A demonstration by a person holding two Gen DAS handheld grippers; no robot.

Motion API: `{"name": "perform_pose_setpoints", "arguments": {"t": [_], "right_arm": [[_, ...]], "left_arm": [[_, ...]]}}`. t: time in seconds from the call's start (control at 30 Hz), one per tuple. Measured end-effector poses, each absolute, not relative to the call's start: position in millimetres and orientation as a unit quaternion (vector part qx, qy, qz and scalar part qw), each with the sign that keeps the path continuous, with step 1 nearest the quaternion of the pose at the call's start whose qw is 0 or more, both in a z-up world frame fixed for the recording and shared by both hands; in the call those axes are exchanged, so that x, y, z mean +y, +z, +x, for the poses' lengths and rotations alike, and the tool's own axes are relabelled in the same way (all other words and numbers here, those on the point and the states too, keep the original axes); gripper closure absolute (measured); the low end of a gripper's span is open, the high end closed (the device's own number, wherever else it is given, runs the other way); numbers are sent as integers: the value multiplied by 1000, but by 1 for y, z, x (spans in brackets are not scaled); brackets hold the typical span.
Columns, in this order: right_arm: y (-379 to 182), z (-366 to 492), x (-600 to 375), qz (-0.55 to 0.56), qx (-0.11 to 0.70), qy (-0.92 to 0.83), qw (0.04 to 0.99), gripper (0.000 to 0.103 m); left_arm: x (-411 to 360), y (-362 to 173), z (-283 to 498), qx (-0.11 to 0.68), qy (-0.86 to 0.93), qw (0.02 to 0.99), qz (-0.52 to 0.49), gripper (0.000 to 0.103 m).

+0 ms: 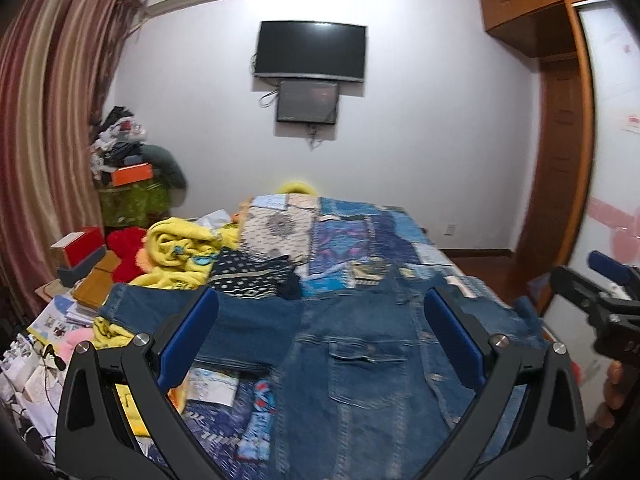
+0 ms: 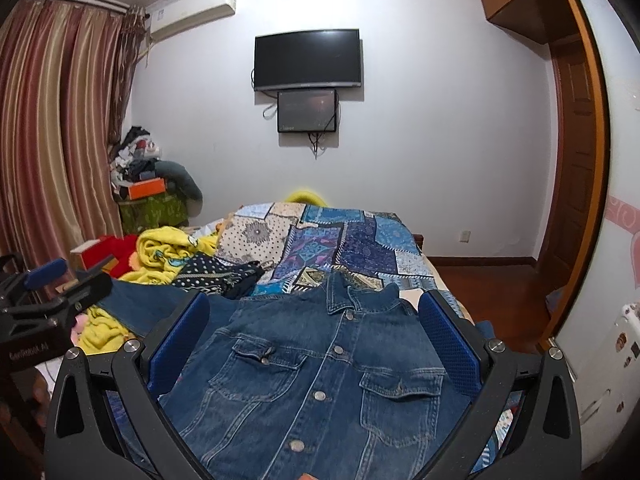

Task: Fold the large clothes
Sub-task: 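Lower the left gripper onto a jacket sleeve and close on its cuff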

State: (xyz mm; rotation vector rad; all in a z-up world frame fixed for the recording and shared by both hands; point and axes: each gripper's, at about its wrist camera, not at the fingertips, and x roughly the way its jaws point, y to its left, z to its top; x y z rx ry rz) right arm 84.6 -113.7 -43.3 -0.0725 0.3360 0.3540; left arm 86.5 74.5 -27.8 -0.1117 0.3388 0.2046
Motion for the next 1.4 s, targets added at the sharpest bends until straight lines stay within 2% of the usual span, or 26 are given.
{"name": "perform_pose_setpoints", "arguments": {"t": [0.27, 0.43, 0.87, 1.03, 1.27, 1.37, 1.4], "right_arm": [[-72, 135, -101, -61, 205, 168, 962, 0], [-97, 173, -95, -78, 244, 148, 955, 0], [-159, 240, -99, -87, 352, 99, 927, 0], [-170, 250, -105, -71, 377, 85, 920, 0], [-177, 258, -111, -47, 399, 76, 913, 0], [-176, 259, -111, -37, 402, 77, 912, 0], [-176, 258, -111, -37, 401, 77, 912, 0]], "left_arm": [[151, -87, 147, 218, 167, 959, -73, 0], [219, -131, 177, 266, 180, 937, -135, 0], [367, -228, 197, 347, 205, 888, -222, 0], [410, -264, 195, 351, 173, 866, -313, 14], [432, -278, 210, 350, 171, 862, -324, 18], [447, -288, 218, 351, 178, 849, -353, 24], [452, -290, 220, 351, 186, 846, -355, 29]]}}
